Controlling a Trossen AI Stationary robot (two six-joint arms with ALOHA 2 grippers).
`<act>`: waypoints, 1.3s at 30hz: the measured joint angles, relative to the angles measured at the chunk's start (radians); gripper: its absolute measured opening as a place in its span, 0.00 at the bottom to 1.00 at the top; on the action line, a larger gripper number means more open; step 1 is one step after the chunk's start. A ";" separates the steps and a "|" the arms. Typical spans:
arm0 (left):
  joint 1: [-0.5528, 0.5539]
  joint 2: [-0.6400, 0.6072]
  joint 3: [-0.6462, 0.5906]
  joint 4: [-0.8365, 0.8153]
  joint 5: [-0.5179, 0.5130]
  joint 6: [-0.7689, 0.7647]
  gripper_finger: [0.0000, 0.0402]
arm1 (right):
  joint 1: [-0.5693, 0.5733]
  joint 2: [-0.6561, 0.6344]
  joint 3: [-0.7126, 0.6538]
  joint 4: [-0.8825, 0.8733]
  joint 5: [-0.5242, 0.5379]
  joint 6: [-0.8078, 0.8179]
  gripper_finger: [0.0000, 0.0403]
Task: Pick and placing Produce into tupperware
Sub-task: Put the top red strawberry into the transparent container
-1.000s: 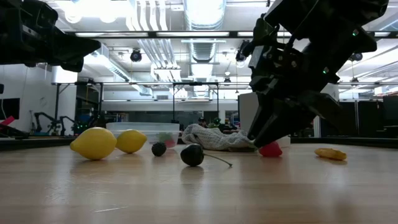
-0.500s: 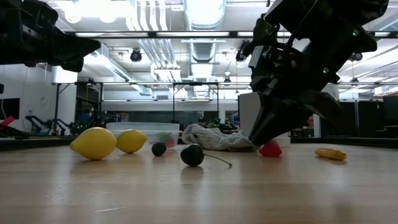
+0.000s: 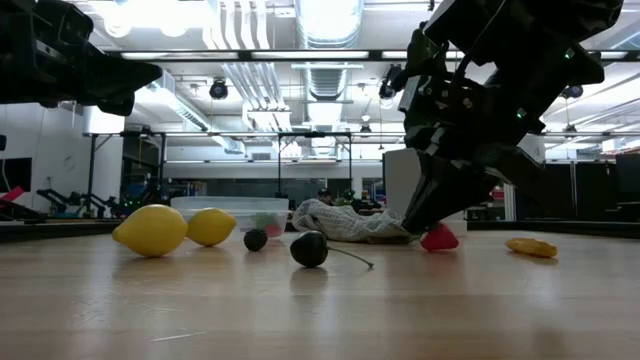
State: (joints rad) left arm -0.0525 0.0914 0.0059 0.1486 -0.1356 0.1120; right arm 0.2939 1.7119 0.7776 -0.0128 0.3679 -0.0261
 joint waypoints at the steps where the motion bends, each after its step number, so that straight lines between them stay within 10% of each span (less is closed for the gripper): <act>1: 0.000 0.000 0.000 0.000 0.000 0.000 0.00 | 0.000 0.000 0.000 0.000 0.000 0.000 0.02; 39: 0.000 0.000 0.000 0.000 0.000 0.000 0.00 | 0.000 -0.264 0.050 0.050 -0.009 0.018 0.02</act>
State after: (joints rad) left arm -0.0525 0.0910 0.0059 0.1490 -0.1356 0.1116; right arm 0.2943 1.4475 0.8280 0.0375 0.3592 -0.0081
